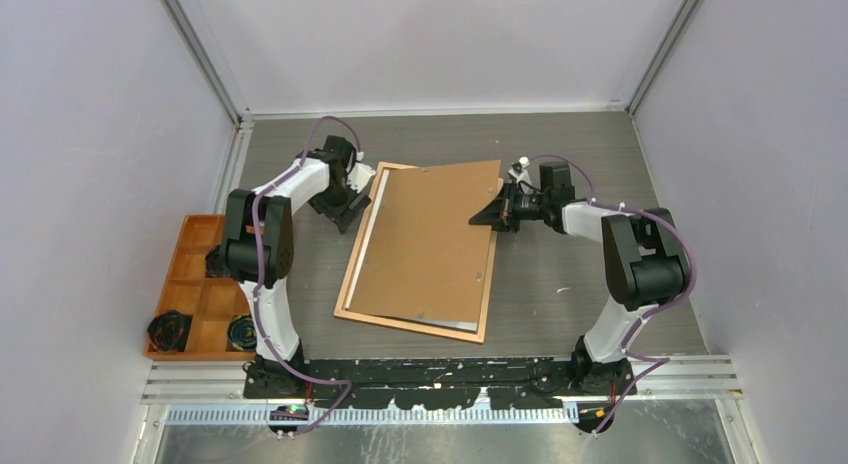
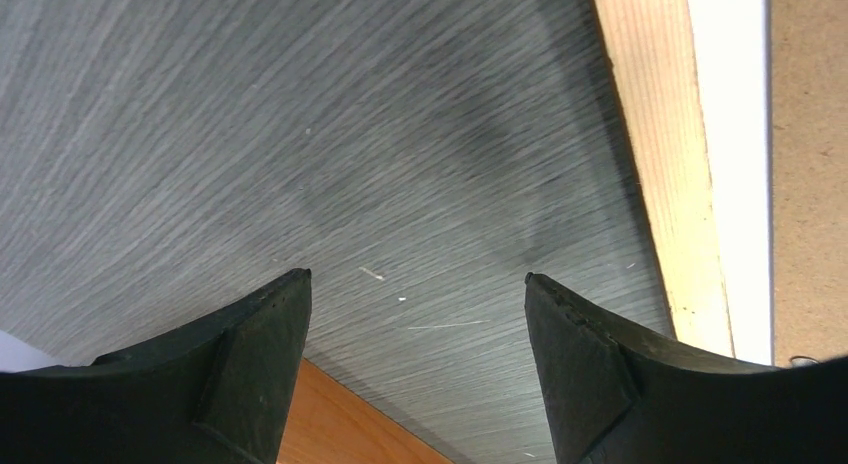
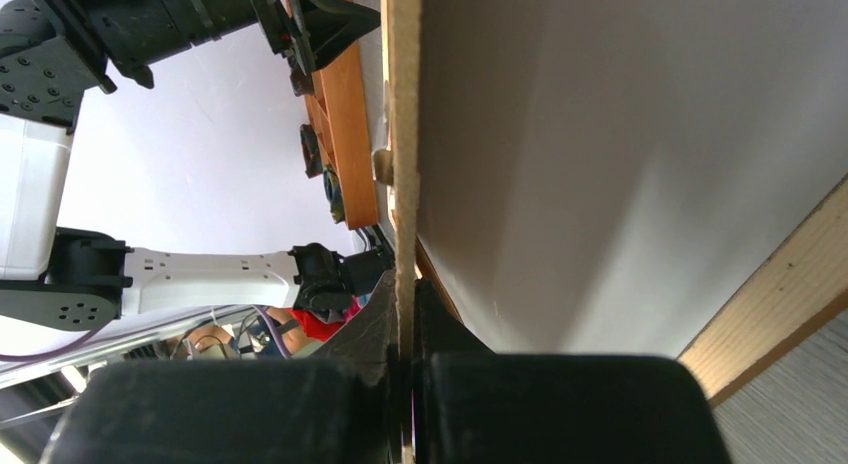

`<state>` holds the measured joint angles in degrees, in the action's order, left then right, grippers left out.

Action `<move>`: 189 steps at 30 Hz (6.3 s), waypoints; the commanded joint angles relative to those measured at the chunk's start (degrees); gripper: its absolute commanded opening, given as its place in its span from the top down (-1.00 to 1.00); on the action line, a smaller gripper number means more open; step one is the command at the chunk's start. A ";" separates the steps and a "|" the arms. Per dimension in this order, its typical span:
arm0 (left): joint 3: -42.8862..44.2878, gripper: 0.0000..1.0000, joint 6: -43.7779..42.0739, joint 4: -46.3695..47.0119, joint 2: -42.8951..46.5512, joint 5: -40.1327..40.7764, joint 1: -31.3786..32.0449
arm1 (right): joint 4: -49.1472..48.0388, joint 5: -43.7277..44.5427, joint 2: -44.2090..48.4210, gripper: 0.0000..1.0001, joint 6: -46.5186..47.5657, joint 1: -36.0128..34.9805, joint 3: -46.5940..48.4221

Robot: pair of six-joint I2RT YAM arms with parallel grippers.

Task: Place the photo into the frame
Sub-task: Turn over the photo frame item on the photo frame, then install the photo frame at the center of the board.

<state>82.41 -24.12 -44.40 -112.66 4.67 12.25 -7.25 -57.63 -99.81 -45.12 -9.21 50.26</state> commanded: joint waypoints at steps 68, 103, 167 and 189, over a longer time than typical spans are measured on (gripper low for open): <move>-8.27 -0.46 1.53 -3.33 7.26 -14.77 1.64 | 11.99 13.56 -2.93 0.17 6.26 -4.93 7.58; -9.33 -0.45 1.50 -4.73 9.82 -15.15 1.37 | 37.08 53.16 19.86 -1.00 10.63 -8.87 13.76; -13.39 0.57 6.97 -4.82 7.92 -32.73 3.02 | -5.68 41.85 2.40 -0.11 -3.35 -37.10 2.17; -8.84 0.53 9.61 -6.15 0.79 -43.80 -1.35 | -10.28 37.18 -11.11 -0.04 -0.95 -38.99 10.96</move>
<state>72.49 -14.92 -51.13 -111.85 -38.92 10.83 -15.38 -19.64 -110.08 -47.51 -47.48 58.74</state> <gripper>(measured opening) 0.238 0.525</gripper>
